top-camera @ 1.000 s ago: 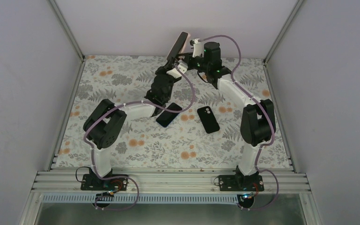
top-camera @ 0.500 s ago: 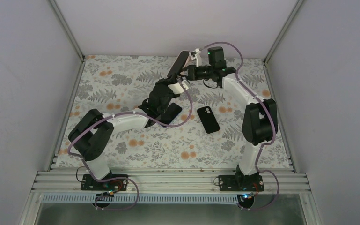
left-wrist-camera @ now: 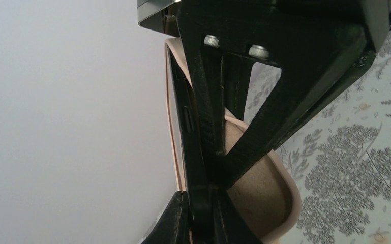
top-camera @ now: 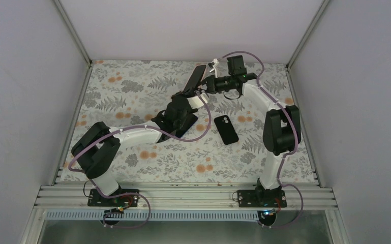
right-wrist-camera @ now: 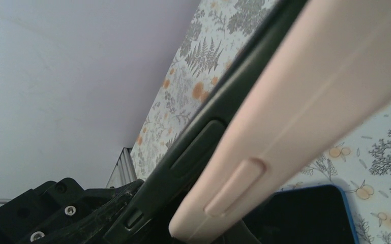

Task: Take the phone out of the phone case
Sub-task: Remove the phone case from the phone.

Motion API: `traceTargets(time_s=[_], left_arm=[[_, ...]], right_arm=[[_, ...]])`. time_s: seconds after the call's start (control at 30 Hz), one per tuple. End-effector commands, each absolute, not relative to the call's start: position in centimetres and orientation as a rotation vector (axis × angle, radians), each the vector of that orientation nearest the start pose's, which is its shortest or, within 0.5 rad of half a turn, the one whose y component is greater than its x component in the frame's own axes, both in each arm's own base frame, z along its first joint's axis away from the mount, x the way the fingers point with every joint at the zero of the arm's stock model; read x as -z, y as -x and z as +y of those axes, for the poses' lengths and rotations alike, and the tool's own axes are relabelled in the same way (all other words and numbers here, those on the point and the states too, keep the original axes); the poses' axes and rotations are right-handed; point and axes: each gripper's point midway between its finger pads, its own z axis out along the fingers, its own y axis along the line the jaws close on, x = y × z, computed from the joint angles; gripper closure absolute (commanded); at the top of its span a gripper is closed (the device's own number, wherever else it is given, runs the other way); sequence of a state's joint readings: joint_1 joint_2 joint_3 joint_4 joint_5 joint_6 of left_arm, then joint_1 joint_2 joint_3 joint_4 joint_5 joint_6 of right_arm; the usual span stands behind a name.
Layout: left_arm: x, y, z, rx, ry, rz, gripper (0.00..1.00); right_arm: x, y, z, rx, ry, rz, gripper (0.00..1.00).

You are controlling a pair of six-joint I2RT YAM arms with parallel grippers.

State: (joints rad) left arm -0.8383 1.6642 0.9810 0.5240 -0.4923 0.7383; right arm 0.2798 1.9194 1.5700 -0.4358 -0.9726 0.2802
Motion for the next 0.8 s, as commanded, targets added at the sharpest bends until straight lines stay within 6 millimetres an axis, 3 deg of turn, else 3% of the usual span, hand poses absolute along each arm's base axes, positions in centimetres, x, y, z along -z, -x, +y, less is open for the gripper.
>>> traceTargets(time_s=[0.0,0.23,0.53,0.77], left_arm=[[-26.3,-36.0,-32.1,-0.314,-0.944,1.386,0.98],[-27.0,-35.8,-31.8,-0.304,-0.941,1.415,0.98],[-25.4,-34.7,-32.9,-0.29,-0.991,1.425,0.98],[-25.8,-34.6,-32.5,-0.354,-0.979,1.386,0.98]], right_arm=[[-18.0,-53.7,14.8,-0.838,0.207,2.233,0.96],[-17.0,-55.6,13.0,-0.71,0.2,2.249,0.96],[-16.2,-56.9,11.8,-0.724,0.145,2.26,0.96],[-16.0,-58.3,10.4,-0.725,0.114,2.262,0.96]])
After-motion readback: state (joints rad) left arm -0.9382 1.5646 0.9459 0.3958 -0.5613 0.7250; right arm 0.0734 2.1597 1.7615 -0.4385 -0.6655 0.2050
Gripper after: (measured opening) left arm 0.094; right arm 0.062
